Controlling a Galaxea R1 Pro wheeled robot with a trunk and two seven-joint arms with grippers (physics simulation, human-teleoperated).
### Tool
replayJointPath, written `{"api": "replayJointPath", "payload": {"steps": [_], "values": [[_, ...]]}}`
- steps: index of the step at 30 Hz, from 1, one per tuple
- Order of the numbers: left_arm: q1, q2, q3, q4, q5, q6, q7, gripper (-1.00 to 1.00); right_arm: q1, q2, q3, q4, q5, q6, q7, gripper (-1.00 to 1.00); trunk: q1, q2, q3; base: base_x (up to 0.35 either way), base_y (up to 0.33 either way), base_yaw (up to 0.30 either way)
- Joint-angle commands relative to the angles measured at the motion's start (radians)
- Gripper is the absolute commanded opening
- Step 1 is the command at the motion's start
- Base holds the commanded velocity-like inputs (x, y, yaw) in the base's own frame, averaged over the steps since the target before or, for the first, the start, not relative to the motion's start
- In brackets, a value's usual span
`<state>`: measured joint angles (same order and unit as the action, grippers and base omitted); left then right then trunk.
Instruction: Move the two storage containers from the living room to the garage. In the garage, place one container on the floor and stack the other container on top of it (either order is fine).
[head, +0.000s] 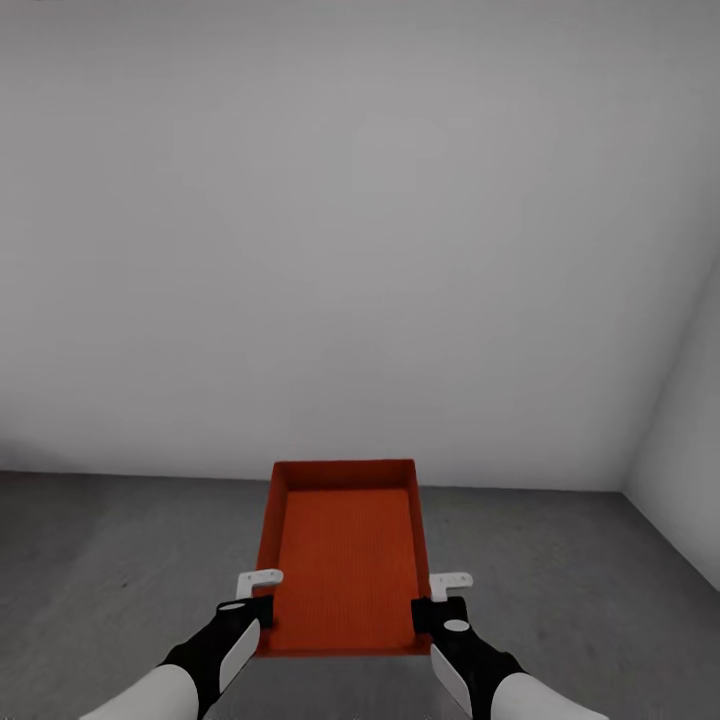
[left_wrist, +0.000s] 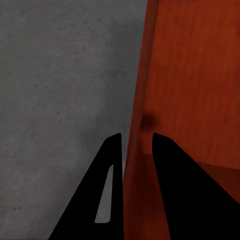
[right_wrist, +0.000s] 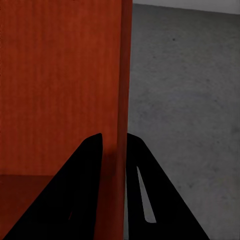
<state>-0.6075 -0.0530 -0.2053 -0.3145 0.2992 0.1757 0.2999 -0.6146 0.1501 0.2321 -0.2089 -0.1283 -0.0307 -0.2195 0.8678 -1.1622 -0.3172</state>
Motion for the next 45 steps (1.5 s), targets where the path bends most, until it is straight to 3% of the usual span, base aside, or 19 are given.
{"api": "replayJointPath", "payload": {"steps": [1,45], "values": [[-0.001,0.001,0.008,-0.008,-0.008,-0.055,0.010,-1.00,-0.001,0.000,-0.012,0.014,-0.016,-0.005,-0.021,-1.00,0.000,-0.001,-0.003,0.000,0.000,0.000],[-0.001,0.001,0.009,-0.007,-0.008,-0.055,0.010,-1.00,-0.001,0.000,-0.013,0.014,-0.016,-0.005,-0.021,-1.00,0.008,-0.015,-0.078,0.000,0.000,0.000]]}}
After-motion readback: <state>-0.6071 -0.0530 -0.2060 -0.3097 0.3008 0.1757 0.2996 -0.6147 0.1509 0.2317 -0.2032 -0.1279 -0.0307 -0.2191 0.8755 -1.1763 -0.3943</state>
